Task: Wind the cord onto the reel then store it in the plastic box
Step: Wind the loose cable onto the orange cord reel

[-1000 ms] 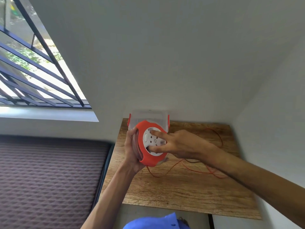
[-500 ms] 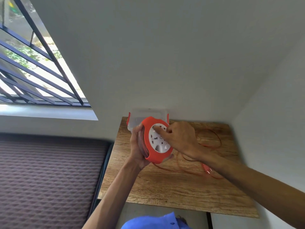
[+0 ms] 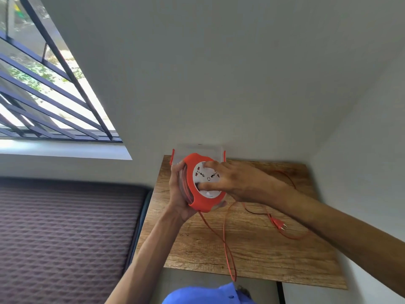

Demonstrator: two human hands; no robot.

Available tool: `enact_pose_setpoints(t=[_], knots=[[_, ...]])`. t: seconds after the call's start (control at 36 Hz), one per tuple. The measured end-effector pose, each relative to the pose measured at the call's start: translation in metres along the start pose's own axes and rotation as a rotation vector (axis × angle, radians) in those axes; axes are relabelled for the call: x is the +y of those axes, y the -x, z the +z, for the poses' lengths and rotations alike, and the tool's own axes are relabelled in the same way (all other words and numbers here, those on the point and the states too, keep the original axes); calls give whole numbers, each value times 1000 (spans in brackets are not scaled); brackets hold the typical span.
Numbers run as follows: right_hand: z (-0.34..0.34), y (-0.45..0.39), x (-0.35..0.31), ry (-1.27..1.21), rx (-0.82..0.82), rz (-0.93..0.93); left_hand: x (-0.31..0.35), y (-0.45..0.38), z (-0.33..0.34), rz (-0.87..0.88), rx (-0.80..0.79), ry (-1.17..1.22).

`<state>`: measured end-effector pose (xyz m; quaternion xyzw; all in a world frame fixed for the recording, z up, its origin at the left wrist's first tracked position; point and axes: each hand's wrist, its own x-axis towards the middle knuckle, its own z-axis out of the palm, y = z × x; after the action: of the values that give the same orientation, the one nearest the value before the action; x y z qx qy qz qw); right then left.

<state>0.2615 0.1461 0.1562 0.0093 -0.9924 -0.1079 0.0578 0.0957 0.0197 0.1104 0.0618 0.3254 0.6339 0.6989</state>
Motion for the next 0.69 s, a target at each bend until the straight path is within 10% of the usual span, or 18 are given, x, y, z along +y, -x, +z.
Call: enact_pose_setpoints(t=[0.11,0.39,0.56,0.69], knots=[[-2,-8,7,21,14,-30,-4,-1,0,-10,11,1],[-4,-42,-3,-439,209,903,4,-4,17,128,-17,-56],[-2,-30,-8,-252,462,462,10,-5,9,199,10,-104],[-4,-11,7,-218,140,115,14,0,1,168,1,-73]])
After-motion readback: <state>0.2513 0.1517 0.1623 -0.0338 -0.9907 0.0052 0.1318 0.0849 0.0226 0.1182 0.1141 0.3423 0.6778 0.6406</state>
